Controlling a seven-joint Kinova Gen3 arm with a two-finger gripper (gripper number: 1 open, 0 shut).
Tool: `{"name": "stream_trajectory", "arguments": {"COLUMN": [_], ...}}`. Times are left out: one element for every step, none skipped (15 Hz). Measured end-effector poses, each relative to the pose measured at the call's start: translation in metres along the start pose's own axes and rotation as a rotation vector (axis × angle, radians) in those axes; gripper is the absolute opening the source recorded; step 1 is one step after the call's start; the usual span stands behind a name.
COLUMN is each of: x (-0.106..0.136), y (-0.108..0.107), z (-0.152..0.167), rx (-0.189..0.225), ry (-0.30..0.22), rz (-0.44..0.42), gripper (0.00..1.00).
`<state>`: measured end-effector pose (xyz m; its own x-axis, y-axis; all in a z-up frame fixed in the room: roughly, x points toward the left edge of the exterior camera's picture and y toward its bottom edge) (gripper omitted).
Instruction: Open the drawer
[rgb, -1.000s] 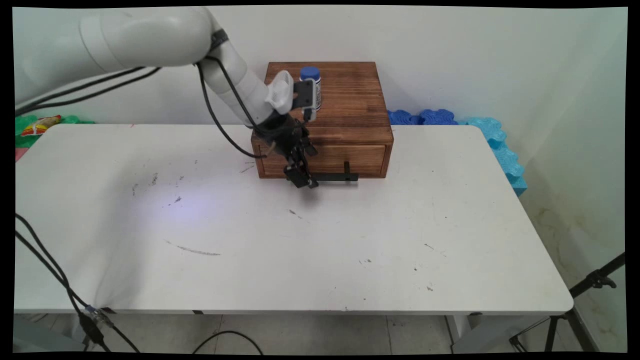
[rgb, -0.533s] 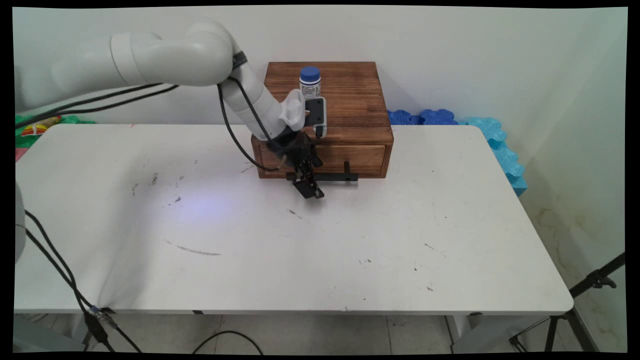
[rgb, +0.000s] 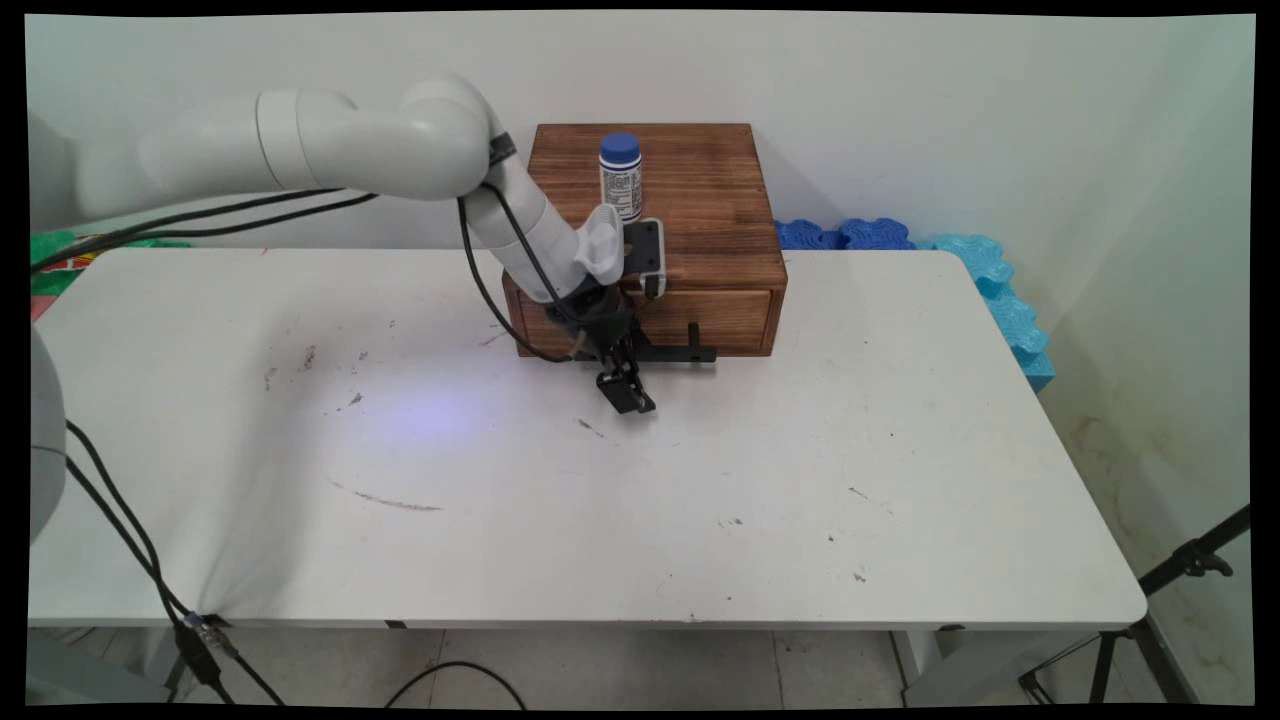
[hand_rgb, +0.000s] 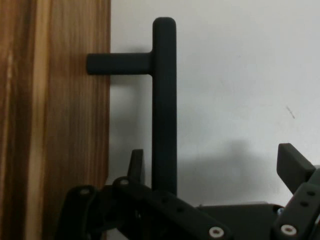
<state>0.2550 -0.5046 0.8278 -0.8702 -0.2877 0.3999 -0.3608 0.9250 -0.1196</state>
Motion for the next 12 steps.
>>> {"name": "stream_trajectory", "arguments": {"x": [0.0,0.0,0.001,0.001,0.002,0.003,0.003,0.005,0.006,0.006,0.007,0.008], "y": [0.001,0.001,0.003,0.005,0.007,0.009,0.013,0.016,0.02,0.024,0.029,0.034], "z": [0.002,0.004,0.006,0.007,0.008,0.009,0.009,0.009,0.008,0.007,0.006,0.004], "rx": [-0.001,-0.001,-0.003,-0.005,-0.007,-0.01,-0.013,-0.017,-0.021,-0.026,-0.031,-0.036], "ry": [-0.001,-0.003,-0.005,-0.006,-0.006,-0.006,-0.006,-0.006,-0.005,-0.005,-0.004,-0.004], "rz": [-0.002,-0.004,-0.008,-0.011,-0.014,-0.016,-0.019,-0.02,-0.022,-0.024,-0.024,-0.025], "gripper": [1.0,1.0,1.0,1.0,1.0,1.0,1.0,1.0,1.0,1.0,1.0,1.0]}}
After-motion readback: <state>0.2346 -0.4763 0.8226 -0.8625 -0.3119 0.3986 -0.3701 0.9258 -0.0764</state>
